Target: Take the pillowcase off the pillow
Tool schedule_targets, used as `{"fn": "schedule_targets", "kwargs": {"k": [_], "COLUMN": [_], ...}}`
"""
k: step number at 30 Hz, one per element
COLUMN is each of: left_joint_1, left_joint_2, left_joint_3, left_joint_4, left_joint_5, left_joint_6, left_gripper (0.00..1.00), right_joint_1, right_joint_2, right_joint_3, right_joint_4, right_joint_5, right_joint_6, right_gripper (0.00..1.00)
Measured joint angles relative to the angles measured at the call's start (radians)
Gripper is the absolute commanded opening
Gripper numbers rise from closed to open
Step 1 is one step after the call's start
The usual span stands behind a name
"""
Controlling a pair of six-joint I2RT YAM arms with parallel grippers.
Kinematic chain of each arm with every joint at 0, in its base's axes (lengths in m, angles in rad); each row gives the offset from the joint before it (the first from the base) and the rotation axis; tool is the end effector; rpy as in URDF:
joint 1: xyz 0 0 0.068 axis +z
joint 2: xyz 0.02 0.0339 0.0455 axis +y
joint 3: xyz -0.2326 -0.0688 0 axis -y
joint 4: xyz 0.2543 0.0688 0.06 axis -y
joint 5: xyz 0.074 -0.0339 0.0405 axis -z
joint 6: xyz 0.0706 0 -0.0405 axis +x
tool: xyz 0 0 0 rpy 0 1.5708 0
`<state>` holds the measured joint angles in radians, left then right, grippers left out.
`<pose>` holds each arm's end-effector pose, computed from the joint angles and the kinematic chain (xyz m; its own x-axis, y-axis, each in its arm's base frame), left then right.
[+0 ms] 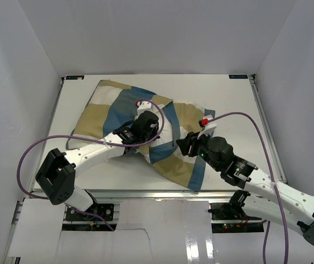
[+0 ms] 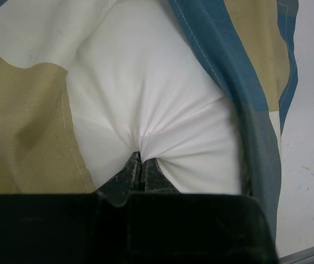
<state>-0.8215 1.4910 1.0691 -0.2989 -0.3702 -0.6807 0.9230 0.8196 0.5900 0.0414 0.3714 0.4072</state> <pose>0.2660 -0.2484 0.2037 -0.6624 -0.1493 -0.7341 0.1037 0.9522 -0.2872 0.1772 0.1917 0.2579 -0.3127 0.1983 -0.9289 -0.4400 0.8364 0.3267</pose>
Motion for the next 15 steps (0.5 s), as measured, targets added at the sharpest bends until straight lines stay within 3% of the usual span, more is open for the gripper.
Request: {"fn": "schedule_targets", "kwargs": {"k": [7, 15], "left_joint_1": [0.0, 0.0], "left_joint_2": [-0.001, -0.024], "left_joint_3": [-0.008, -0.023], "left_joint_4": [0.008, 0.008], "left_joint_5": [0.014, 0.026], "left_joint_6": [-0.001, -0.001], "left_gripper": [0.0, 0.0], "right_joint_1": [0.003, 0.009], "right_joint_2": [0.064, 0.164], "right_joint_3": [0.046, 0.092], "right_joint_4": [0.005, 0.004], "right_joint_5": [-0.363, -0.542], "right_joint_6": [-0.291, -0.635], "right_gripper": [0.69, 0.7]}}
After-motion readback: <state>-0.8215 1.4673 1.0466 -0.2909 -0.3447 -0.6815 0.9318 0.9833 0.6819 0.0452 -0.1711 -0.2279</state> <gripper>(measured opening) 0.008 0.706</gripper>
